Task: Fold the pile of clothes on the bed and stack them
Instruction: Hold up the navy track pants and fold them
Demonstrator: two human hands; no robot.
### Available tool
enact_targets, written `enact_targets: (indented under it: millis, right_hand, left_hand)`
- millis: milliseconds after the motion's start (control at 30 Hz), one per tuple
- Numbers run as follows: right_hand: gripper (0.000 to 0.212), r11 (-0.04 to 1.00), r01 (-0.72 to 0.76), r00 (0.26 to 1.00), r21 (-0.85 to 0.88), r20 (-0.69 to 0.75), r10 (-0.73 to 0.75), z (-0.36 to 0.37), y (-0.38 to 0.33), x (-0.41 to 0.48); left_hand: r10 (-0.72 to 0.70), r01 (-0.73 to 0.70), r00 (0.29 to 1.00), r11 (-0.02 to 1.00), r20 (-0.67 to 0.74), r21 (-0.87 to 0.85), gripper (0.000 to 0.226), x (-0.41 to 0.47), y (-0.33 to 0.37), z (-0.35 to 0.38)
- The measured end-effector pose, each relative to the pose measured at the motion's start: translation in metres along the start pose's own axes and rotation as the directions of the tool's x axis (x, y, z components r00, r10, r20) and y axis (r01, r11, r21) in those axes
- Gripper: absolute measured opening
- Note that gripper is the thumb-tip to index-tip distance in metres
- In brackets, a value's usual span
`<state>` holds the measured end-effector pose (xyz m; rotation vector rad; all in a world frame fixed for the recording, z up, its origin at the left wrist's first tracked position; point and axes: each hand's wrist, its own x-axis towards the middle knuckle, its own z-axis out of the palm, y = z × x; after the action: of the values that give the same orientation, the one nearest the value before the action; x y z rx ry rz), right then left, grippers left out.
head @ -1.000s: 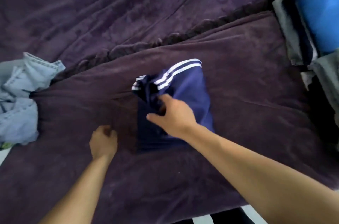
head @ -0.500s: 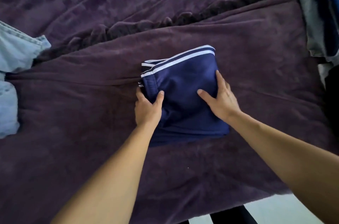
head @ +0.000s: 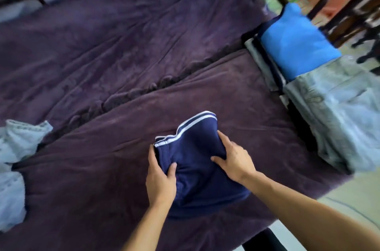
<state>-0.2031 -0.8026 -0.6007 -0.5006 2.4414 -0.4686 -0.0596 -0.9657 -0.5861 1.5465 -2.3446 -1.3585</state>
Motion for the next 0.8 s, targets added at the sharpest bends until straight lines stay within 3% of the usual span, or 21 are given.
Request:
enact_targets:
  millis: [167,400,633,700,800]
  right_hand:
    - [0.082,0.998,0.067,0.987,-0.01,-0.148,-0.068,-0.105,0.024,0.016]
    - [0.084,0.975,0.218,0.915,-0.037,-0.34,-0.218,-0.288,0.095,0.097]
    - [0.086,0.965,0.105,0.891,-0.24,-0.409,-0.199,-0.438,0.192,0.195]
    - [0.083,0.944,0.049,0.917,-0.325,-0.36,-0.171,-0.449,0.213,0.215]
    - [0.078,0.875,0.04,0.93,-0.483,-0.303,-0.21,-0.43,0.234,0.234]
  left_hand:
    - [0.135,-0.138,0.99,0.988,-0.046,-0.071,0.079,-0.004,0.105,0.022]
    - [0.3,-0.321,0.944,0.928,-0.135,-0.187,0.079,0.012,0.282,0.102]
    - [0.298,-0.309,0.951,0.894,-0.085,-0.325,0.08,0.04,0.424,0.228]
    - [0.255,-0.247,0.967,0.933,-0.004,-0.263,0.084,0.05,0.436,0.261]
    - [0.276,-0.281,0.959,0.956,0.063,0.09,0.088,0.059,0.431,0.294]
